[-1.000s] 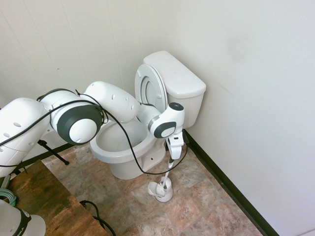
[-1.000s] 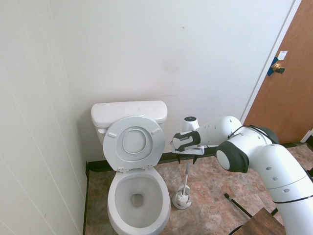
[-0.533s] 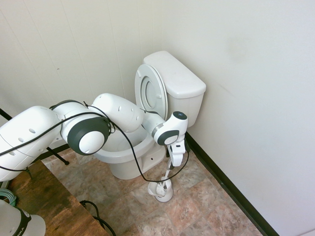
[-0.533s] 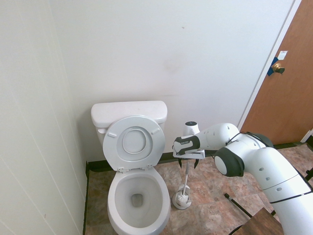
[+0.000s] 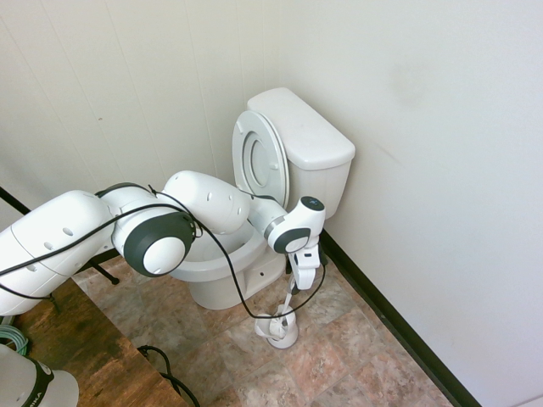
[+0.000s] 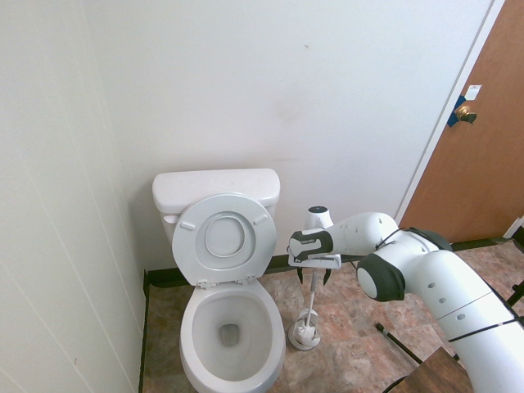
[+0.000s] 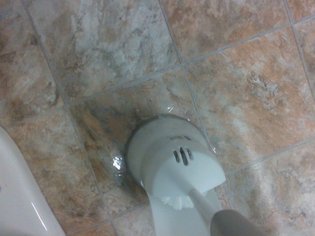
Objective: Clean the toilet
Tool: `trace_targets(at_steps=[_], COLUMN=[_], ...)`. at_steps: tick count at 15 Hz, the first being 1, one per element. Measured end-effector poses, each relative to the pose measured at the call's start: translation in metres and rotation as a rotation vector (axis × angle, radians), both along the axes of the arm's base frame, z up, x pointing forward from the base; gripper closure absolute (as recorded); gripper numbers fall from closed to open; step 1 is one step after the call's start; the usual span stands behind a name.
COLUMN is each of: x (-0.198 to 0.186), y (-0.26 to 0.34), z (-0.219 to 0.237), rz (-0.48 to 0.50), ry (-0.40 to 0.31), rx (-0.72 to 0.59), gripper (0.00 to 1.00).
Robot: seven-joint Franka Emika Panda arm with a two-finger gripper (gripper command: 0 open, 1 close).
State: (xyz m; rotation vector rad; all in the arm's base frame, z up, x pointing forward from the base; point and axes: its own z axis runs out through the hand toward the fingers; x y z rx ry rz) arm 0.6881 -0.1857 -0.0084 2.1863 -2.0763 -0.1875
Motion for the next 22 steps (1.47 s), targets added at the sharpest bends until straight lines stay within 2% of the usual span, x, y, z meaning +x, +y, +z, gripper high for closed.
trace_targets(at_steps=[17,22], x=[0.009,-0.004], y=[-0.004,-0.003], z=[0.000,0.002], rz=[-0.001,0.061], ry=[-0.001,-0.035], rx=[0.007,-0.014], gripper=[1.00,1.00])
